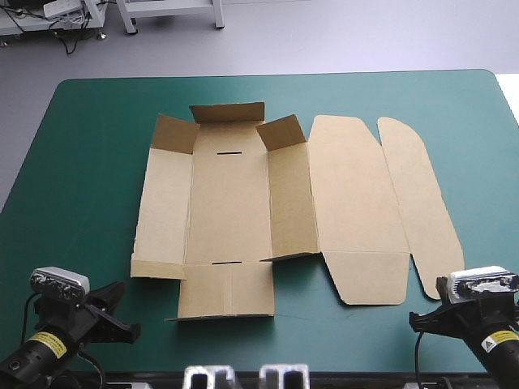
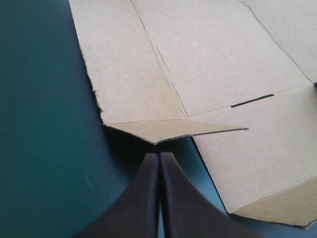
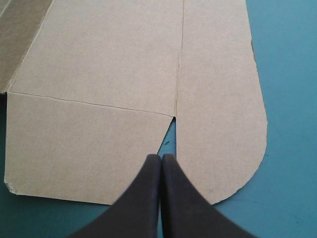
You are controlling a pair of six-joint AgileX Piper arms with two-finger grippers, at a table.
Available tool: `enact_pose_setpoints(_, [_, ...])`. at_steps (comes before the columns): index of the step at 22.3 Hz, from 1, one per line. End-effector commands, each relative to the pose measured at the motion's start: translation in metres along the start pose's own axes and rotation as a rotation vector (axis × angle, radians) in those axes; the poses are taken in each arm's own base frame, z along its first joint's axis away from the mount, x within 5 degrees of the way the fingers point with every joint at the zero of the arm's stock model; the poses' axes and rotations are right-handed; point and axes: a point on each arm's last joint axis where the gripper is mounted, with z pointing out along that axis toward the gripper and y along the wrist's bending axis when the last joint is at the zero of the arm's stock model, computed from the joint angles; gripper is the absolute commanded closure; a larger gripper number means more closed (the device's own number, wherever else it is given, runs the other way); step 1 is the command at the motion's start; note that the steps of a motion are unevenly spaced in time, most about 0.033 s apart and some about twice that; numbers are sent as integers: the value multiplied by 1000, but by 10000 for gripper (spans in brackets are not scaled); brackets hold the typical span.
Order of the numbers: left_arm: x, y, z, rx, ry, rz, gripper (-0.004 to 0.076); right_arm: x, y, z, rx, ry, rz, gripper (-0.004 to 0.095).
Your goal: Fold the box
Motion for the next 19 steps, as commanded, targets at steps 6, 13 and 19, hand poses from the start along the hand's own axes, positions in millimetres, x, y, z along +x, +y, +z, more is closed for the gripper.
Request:
enact_pose_setpoints(6, [-13,-2,-3,11,-75,-6,734,-13,-1,-4,8,-79,-2,928])
enact_pose_setpoints(13, [-16,-4,-2,40,-70,-81,734,-13,-1,-4,8,-79,-2,928])
enact_pose_setpoints(19, [-57,-6,15,24,-59,-66,734,-13,-1,-4,8,-79,-2,928])
